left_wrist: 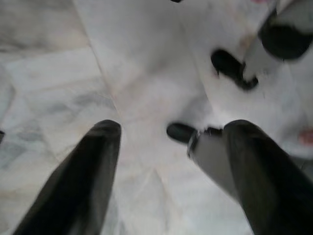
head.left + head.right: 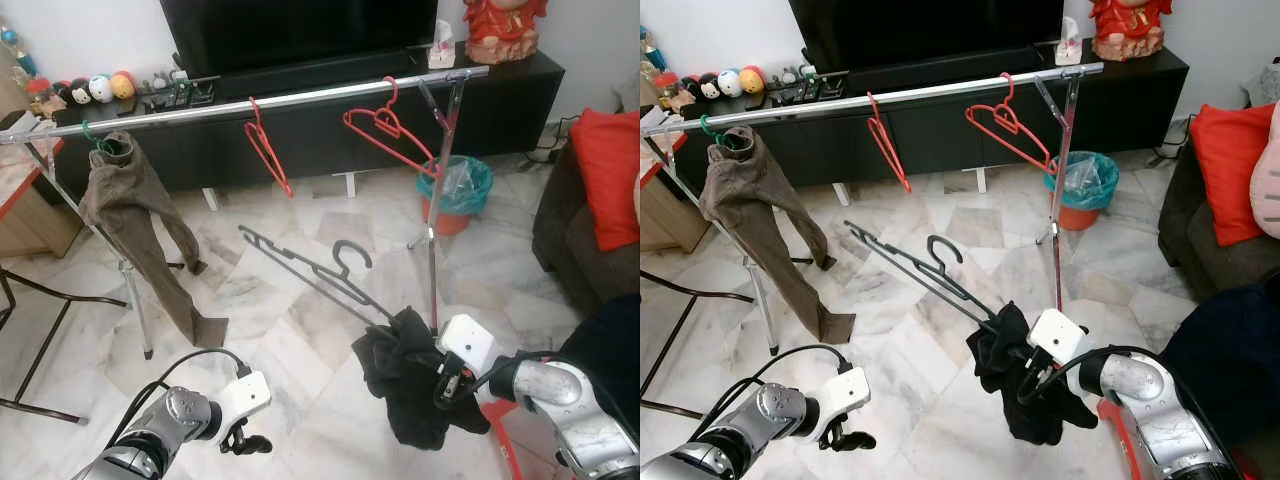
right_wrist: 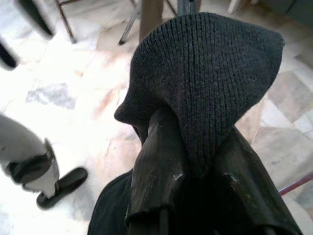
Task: Hang hanger
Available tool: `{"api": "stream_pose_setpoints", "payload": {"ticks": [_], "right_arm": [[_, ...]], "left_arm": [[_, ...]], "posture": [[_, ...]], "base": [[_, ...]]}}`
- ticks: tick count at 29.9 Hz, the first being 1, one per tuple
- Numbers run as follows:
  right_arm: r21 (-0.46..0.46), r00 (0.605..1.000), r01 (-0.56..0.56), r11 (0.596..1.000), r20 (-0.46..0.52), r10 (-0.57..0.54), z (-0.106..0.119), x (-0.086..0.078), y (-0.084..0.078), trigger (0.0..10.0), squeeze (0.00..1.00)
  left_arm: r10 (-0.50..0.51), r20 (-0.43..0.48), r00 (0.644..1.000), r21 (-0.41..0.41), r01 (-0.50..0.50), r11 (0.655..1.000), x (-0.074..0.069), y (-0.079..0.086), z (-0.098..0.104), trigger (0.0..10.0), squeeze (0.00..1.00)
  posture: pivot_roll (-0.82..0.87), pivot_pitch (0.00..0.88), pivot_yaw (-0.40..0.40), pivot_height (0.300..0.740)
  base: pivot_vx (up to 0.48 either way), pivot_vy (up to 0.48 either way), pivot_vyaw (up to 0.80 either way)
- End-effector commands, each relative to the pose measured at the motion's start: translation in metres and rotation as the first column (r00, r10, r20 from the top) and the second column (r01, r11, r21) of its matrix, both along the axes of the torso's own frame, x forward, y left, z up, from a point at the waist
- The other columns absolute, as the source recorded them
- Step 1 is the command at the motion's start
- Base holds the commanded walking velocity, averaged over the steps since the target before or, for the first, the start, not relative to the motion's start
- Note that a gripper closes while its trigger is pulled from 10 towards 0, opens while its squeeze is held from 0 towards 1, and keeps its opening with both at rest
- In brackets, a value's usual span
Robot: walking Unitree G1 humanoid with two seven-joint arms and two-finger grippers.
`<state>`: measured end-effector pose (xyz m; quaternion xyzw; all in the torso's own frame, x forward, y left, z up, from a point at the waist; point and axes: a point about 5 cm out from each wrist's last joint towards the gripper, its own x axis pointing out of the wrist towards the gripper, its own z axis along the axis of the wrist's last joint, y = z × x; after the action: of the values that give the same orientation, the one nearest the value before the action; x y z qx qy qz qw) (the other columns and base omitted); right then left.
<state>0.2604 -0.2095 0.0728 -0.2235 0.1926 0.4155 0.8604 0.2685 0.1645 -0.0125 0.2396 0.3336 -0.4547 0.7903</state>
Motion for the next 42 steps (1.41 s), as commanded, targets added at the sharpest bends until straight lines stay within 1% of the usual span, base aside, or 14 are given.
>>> {"api": "stream_pose_setpoints", "payload": {"ticks": [1, 4, 6, 9, 14, 18, 22, 28, 29, 30, 31, 32, 36, 42], "right_arm": [[-0.053, 0.998, -0.060, 0.997, -0.002, 0.060, -0.003, -0.004, 0.003, 0.0, 0.00], [-0.156, 0.998, -0.059, 0.986, -0.033, 0.055, -0.013, -0.007, -0.007, 0.0, 0.00], [-0.208, 0.998, -0.048, 0.977, -0.049, 0.039, -0.018, -0.007, -0.013, 0.0, 0.00], [-0.302, 0.997, -0.039, 0.953, -0.078, 0.016, -0.027, -0.008, -0.025, 0.0, 0.00], [-0.300, 0.994, -0.042, 0.953, -0.107, 0.010, -0.032, -0.011, -0.028, 0.0, 0.00], [-0.288, 0.991, -0.065, 0.955, -0.129, 0.029, -0.033, -0.013, -0.029, 0.0, 0.00], [-0.228, 0.986, -0.115, 0.967, -0.144, 0.083, -0.027, -0.015, -0.023, 0.0, 0.00], [-0.275, 0.976, -0.167, 0.947, -0.182, 0.120, -0.028, -0.016, -0.026, 0.0, 0.00], [-0.293, 0.976, -0.167, 0.941, -0.184, 0.116, -0.029, -0.015, -0.028, 0.0, 0.00], [-0.299, 0.975, -0.169, 0.939, -0.188, 0.116, -0.030, -0.015, -0.029, 0.0, 0.00], [-0.299, 0.975, -0.169, 0.939, -0.188, 0.116, -0.030, -0.015, -0.029, 0.0, 0.00], [-0.300, 0.974, -0.172, 0.938, -0.192, 0.118, -0.030, -0.015, -0.029, 0.0, 0.00], [-0.238, 0.972, -0.190, 0.952, -0.183, 0.148, -0.027, -0.013, -0.020, 0.0, 0.00], [-0.176, 0.962, -0.239, 0.955, -0.174, 0.209, -0.018, -0.009, -0.010, 0.0, 0.00]], "left_arm": [[0.049, 0.080, 0.996, -0.016, -0.048, 0.999, 0.013, 0.005, 0.012, 10.0, 0.00], [0.094, 0.163, 0.982, -0.004, -0.095, 0.995, 0.023, 0.012, 0.022, 10.0, 0.00], [0.082, 0.176, 0.981, 0.008, -0.085, 0.996, 0.025, 0.016, 0.024, 10.0, 0.00], [-0.001, 0.164, 0.986, 0.024, -0.003, 1.000, 0.021, 0.019, 0.026, 10.0, 0.00], [-0.078, 0.111, 0.991, -0.063, 0.085, 0.994, 0.019, 0.017, 0.033, 10.0, 0.00], [-0.110, 0.127, 0.986, -0.116, 0.125, 0.985, 0.023, 0.015, 0.043, 10.0, 0.00], [-0.161, 0.109, 0.981, -0.188, 0.180, 0.966, 0.027, 0.009, 0.055, 10.0, 0.00], [-0.238, 0.107, 0.965, -0.242, 0.258, 0.935, 0.030, -0.004, 0.066, 10.0, 0.00], [-0.252, 0.108, 0.962, -0.252, 0.272, 0.929, 0.030, -0.007, 0.068, 10.0, 0.09], [-0.270, 0.103, 0.957, -0.268, 0.288, 0.919, 0.030, -0.009, 0.070, 10.0, 0.93], [-0.270, 0.103, 0.957, -0.268, 0.288, 0.919, 0.030, -0.009, 0.070, 10.0, 0.93], [-0.289, 0.098, 0.952, -0.282, 0.305, 0.909, 0.029, -0.011, 0.072, 10.0, 1.00], [-0.345, 0.099, 0.933, -0.288, 0.359, 0.888, 0.029, -0.019, 0.077, 10.0, 1.00], [-0.331, 0.149, 0.932, -0.305, 0.362, 0.881, 0.033, -0.034, 0.080, 10.0, 1.00]], "posture": [[-0.05, 0.027, 0.150, 0.740], [-0.05, 0.029, 0.151, 0.740], [-0.05, 0.034, 0.152, 0.740], [-0.05, 0.037, 0.154, 0.740], [-0.05, 0.041, 0.153, 0.740], [-0.04, 0.043, 0.150, 0.740], [-0.05, 0.044, 0.151, 0.740], [-0.05, 0.048, 0.152, 0.740], [-0.05, 0.049, 0.152, 0.740], [-0.05, 0.049, 0.153, 0.740], [-0.05, 0.049, 0.153, 0.740], [-0.05, 0.049, 0.153, 0.740], [-0.04, 0.048, 0.153, 0.740], [-0.05, 0.047, 0.156, 0.740]], "base": [[0.000, 0.000, 0.00], [0.000, 0.000, 0.00], [0.000, 0.000, 0.00], [0.000, 0.000, 0.00], [0.000, 0.000, 0.00], [0.000, 0.000, 0.00], [0.000, 0.000, 0.00], [0.000, 0.000, 0.00], [0.000, 0.000, 0.00], [0.000, 0.000, 0.00], [0.000, 0.000, 0.00], [0.000, 0.000, 0.00], [0.000, 0.000, 0.00], [0.000, 0.000, 0.00]]}}
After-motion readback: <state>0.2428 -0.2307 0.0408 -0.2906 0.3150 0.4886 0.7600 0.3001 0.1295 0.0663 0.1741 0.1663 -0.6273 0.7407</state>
